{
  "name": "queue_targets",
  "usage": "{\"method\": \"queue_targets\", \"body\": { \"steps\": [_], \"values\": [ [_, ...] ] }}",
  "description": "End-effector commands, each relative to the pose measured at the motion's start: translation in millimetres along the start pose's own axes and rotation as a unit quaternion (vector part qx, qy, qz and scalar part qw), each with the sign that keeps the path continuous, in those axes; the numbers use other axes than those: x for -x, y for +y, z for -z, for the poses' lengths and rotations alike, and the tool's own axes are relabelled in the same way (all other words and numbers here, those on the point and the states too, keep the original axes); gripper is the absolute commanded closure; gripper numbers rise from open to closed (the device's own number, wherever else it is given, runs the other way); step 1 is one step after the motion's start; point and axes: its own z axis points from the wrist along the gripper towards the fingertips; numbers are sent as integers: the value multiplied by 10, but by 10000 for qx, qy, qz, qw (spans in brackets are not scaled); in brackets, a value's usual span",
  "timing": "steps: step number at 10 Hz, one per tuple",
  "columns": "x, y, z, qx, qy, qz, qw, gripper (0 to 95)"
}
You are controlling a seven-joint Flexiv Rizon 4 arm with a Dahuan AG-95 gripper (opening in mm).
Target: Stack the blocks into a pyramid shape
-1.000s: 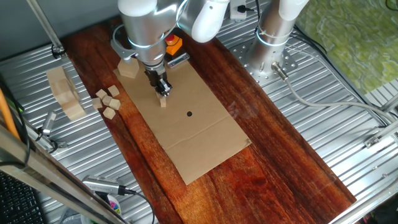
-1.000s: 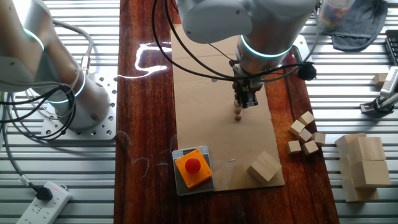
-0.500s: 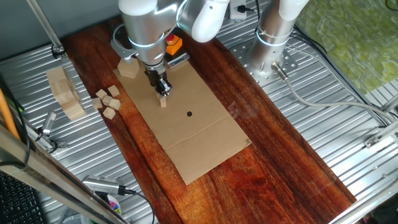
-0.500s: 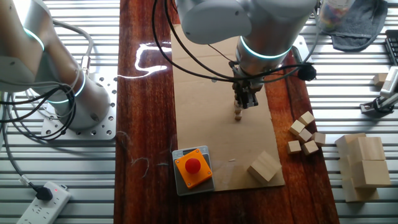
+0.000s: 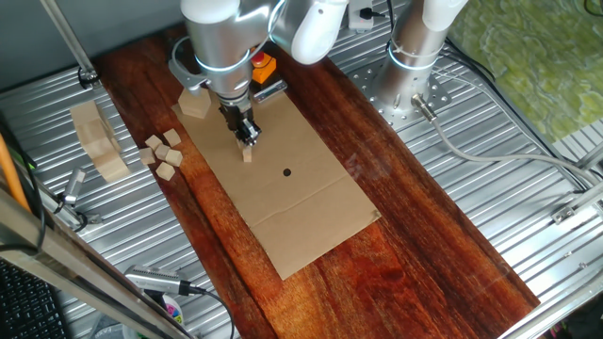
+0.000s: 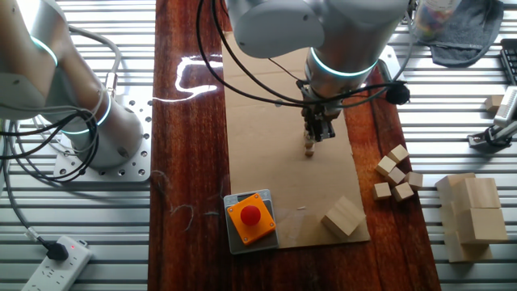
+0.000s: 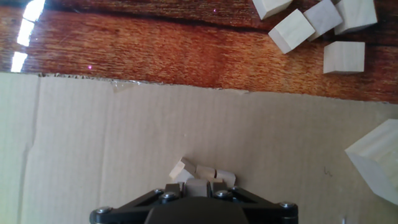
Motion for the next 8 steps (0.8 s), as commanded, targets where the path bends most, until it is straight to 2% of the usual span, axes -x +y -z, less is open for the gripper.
{"method": "queue_targets", "body": {
  "steps": [1,3,4,8],
  "values": [
    [1,-4,0,-8,-1,20,10000,760],
    [2,-4,-1,-12,1,30,10000,760],
    [2,-4,-1,-12,1,37,10000,570],
    [-2,12,23,-6,6,98,10000,570]
  ]
}}
